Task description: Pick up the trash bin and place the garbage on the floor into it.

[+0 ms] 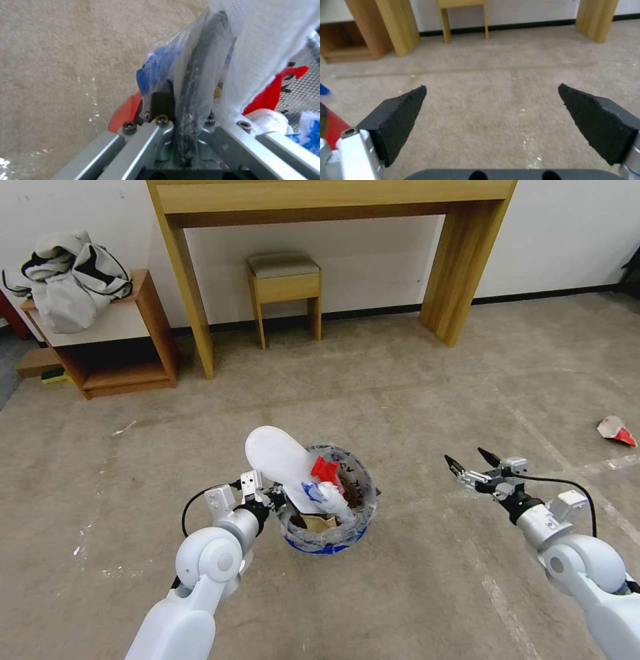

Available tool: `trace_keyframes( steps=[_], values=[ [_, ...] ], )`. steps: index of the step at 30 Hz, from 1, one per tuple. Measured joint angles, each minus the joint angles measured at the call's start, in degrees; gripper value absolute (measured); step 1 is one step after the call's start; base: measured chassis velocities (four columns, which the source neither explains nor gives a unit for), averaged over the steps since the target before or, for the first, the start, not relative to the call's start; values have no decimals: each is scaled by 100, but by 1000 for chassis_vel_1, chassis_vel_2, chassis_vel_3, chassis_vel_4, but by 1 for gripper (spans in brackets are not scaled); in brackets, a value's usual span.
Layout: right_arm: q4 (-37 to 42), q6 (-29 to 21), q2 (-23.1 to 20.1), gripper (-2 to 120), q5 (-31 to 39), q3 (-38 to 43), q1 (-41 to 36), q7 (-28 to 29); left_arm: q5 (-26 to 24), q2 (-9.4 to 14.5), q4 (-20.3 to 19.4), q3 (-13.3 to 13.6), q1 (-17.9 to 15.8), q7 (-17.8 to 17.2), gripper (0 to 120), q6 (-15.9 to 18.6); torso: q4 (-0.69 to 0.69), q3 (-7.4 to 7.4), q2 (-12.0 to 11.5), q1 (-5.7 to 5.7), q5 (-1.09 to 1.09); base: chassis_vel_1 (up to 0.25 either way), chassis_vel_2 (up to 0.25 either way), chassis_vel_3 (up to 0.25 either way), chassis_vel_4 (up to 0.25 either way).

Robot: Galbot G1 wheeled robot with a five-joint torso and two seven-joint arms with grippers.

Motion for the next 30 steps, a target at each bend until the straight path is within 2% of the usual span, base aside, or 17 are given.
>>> trace_keyframes(
  steps=[10,29,30],
  values=[
    [-202,80,91,100,-229,-158,65,-37,182,-91,13,-12,131,11,1,-1,1,0,0,0,0,0,0,0,0],
    [-299,99,93,100,-230,-230,81,-113,112,-185,11,37,154,-21,1,-59,-3,0,0,0,0,-21,-15,-18,-20],
    [-316,105,101,100,-229,-230,103,-111,114,-193,12,35,154,-25,1,-60,1,0,0,0,0,0,0,0,0]
  ],
)
